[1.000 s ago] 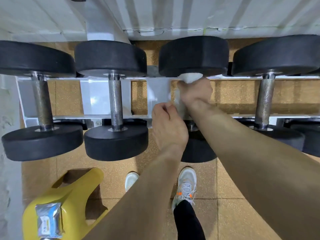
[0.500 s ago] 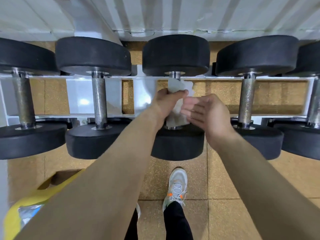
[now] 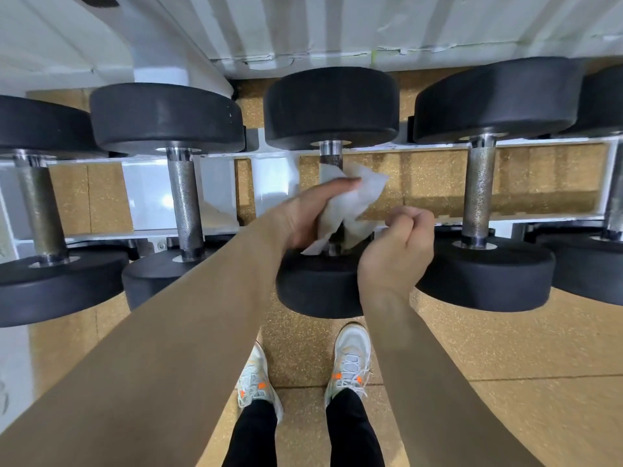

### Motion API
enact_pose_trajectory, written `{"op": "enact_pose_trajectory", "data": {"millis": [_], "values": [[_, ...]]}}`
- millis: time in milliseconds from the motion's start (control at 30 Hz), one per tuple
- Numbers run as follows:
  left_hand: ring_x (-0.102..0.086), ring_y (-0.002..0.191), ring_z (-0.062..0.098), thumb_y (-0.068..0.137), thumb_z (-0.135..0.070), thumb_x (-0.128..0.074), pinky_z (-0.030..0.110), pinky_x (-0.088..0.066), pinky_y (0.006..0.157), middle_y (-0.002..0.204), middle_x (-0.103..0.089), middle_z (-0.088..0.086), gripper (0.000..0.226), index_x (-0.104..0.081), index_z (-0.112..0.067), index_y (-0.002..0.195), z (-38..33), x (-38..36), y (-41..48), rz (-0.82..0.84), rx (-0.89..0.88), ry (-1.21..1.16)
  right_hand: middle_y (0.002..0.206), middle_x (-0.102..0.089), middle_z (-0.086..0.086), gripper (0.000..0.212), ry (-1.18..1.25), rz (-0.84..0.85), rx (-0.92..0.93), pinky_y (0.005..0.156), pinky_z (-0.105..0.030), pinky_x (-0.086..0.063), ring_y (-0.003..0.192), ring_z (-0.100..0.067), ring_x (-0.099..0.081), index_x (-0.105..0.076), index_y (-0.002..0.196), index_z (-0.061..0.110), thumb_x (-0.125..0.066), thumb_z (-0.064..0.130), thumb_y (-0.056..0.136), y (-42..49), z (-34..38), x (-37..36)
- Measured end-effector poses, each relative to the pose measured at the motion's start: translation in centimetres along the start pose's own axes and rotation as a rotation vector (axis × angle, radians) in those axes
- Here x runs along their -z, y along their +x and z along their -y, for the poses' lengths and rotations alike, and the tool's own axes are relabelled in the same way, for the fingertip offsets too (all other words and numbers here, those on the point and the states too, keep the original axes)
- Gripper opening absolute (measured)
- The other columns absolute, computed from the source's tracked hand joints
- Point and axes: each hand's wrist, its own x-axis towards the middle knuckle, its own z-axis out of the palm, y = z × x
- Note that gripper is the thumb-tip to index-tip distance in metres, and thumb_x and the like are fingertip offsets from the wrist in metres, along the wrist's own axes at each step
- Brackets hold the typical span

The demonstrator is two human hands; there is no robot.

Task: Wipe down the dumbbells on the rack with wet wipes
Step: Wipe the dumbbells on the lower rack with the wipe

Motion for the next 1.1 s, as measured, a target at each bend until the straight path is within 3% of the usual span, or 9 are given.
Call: {"op": "enact_pose_trajectory", "data": {"millis": [200,333,433,500,567,700,800,967,1100], "values": [[-0.067,0.070,0.016,0.085,-0.040,-0.078,0.026,-0.052,0.067,0.086,-0.069,0.006,0.038,-0.065,-0.013,0.109,0.0,-1.5,-0.3,-0.220,-0.061,0.127,0.097,-0.066,-0.004,0.026,-0.042,-0.005,0.005,0.079,-0.030,-0.044,0.092,-0.021,-0.058,-0.059,0.089,0.016,-0.036,0.029,0.088,0.1,-0.1,0.0],[-0.072,0.086,0.013,0.078,-0.033,-0.086,0.030,-0.058,0.090,0.093,-0.074,0.003,0.031,-0.070,-0.015,0.098,-1.9,-2.4,0.9,-0.340,-0.268,-0.061,0.095,-0.066,-0.005,0.026,-0.094,-0.007,0.015,0.082,-0.041,-0.048,0.090,-0.026,-0.059,-0.059,0.088,0.018,-0.035,0.029,0.089,0.2,-0.4,-0.1],[-0.073,0.084,0.016,0.086,-0.028,-0.079,0.027,-0.057,0.084,0.088,-0.076,0.004,0.023,-0.074,-0.011,0.101,-2.5,-1.4,0.6,-0.213,-0.315,-0.127,0.095,-0.065,-0.004,0.028,-0.101,0.000,0.011,0.082,-0.041,-0.048,0.090,-0.025,-0.059,-0.060,0.089,0.019,-0.035,0.031,0.090,0.1,-0.3,-0.1],[-0.070,0.069,0.017,0.091,-0.034,-0.072,0.022,-0.055,0.069,0.072,-0.071,0.002,0.019,-0.071,-0.015,0.094,-2.4,-0.7,-0.3,-0.113,-0.203,-0.139,0.094,-0.065,-0.003,0.029,-0.090,0.008,0.014,0.080,-0.036,-0.046,0.090,-0.023,-0.059,-0.060,0.089,0.017,-0.035,0.031,0.089,0.1,-0.1,-0.1],[-0.066,0.061,0.017,0.091,-0.044,-0.069,0.026,-0.054,0.076,0.065,-0.068,0.002,0.027,-0.068,-0.017,0.095,-1.8,-0.2,-0.8,-0.041,-0.081,-0.091,0.093,-0.064,-0.004,0.029,-0.093,0.018,0.025,0.076,-0.031,-0.042,0.088,-0.022,-0.057,-0.060,0.089,0.016,-0.034,0.030,0.089,0.1,0.0,0.0],[-0.072,0.077,0.021,0.089,-0.039,-0.073,0.032,-0.054,0.077,0.086,-0.076,0.008,0.033,-0.067,-0.011,0.106,-0.2,0.1,-0.8,0.015,0.061,0.193,0.094,-0.064,-0.005,0.032,-0.109,0.034,0.037,0.074,-0.028,-0.040,0.088,-0.021,-0.057,-0.059,0.091,0.012,-0.034,0.031,0.089,0.2,0.0,0.0],[-0.071,0.088,0.025,0.084,-0.038,-0.080,0.028,-0.056,0.066,0.097,-0.075,0.012,0.039,-0.067,-0.010,0.108,0.3,-1.1,-1.0,-0.203,-0.009,0.277,0.095,-0.064,-0.007,0.033,-0.126,0.037,0.033,0.077,-0.035,-0.044,0.089,-0.024,-0.057,-0.060,0.092,0.011,-0.034,0.031,0.089,0.2,0.1,-0.1],[-0.062,0.071,0.017,0.082,-0.032,-0.082,0.023,-0.044,0.053,0.080,-0.063,0.001,0.032,-0.061,-0.010,0.092,-1.7,-3.6,0.4,-0.553,-0.110,0.107,0.093,-0.065,-0.008,0.032,-0.133,0.035,0.031,0.079,-0.038,-0.047,0.089,-0.025,-0.058,-0.060,0.090,0.011,-0.034,0.030,0.089,0.2,0.0,-0.1],[-0.062,0.072,0.015,0.086,-0.027,-0.080,0.020,-0.051,0.058,0.081,-0.071,-0.002,0.023,-0.072,-0.011,0.100,-3.3,-2.4,0.5,-0.319,-0.278,-0.111,0.094,-0.065,-0.006,0.033,-0.139,0.030,0.012,0.078,-0.038,-0.048,0.090,-0.025,-0.059,-0.060,0.089,0.013,-0.033,0.031,0.089,0.3,-0.3,0.0]]}}
